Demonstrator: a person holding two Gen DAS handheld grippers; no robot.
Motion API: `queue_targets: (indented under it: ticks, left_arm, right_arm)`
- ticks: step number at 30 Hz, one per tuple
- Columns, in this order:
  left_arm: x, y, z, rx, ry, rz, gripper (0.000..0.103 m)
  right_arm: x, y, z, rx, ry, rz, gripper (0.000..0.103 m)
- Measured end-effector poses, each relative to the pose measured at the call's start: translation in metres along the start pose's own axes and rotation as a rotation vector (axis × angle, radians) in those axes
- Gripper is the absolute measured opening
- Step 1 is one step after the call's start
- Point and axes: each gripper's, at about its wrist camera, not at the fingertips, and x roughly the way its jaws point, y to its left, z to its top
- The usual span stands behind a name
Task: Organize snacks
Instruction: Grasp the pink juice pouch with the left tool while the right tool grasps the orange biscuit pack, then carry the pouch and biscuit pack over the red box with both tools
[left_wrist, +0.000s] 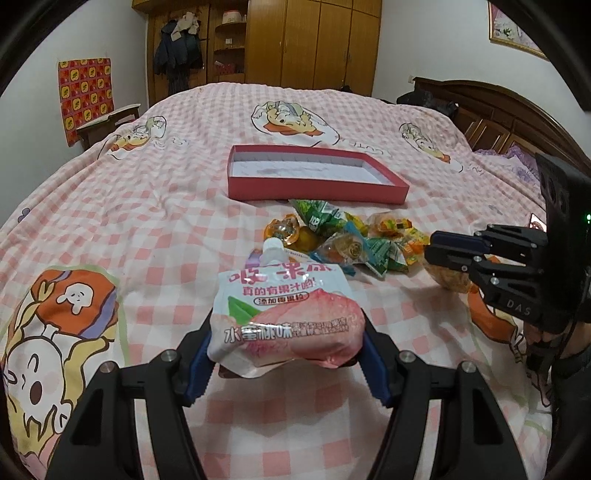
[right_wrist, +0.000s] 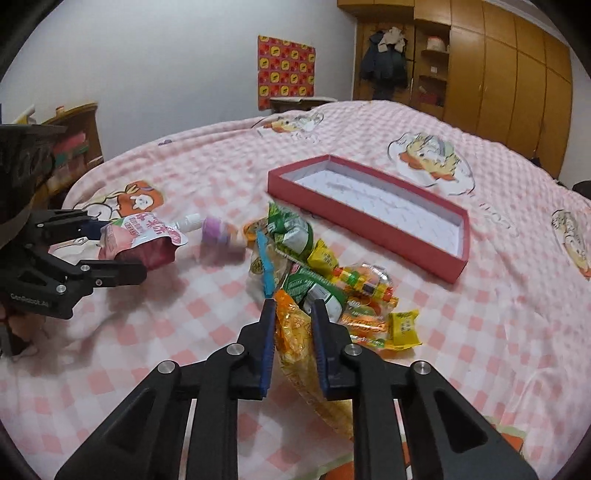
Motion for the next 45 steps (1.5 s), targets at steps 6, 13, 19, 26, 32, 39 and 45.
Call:
queue_targets:
  ticks: [6,13,19,26,32,39,45]
  left_arm:
    - [-0.009,0.000,0.002,0.005,-0.038,-0.002,0.070]
    - [-0.022,0.002,0.015,0.003,-0.091,-0.012,0.070]
    - [-0.020,0.004,0.028,-0.001,-0.109,-0.026,0.070]
    - [-0.010,0.008,0.044,0.002,-0.115,-0.028,0.070]
    - [-0.001,0.010,0.059,0.005,-0.116,-0.029,0.070]
    - [0.018,0.010,0.084,0.017,-0.108,-0.027,0.070]
    - [0.043,0.005,0.109,0.045,-0.108,-0.016,0.070]
  right_arm:
    - [-0.003,-0.003,0.002,0.023,-0.012,0.023,0.018]
    - [-0.017,-0.010,0.006,0.083,-0.057,0.102,0.015]
    - [-0.023,-0.019,0.011,0.141,-0.089,0.156,0.011]
    - [-0.025,-0.029,0.017,0.162,-0.100,0.161,0.010]
    - [-0.021,-0.035,0.029,0.165,-0.111,0.160,0.010]
    - [-0.012,-0.047,0.052,0.143,-0.122,0.146,0.010]
    - [0.000,-0.067,0.074,0.138,-0.152,0.137,0.010]
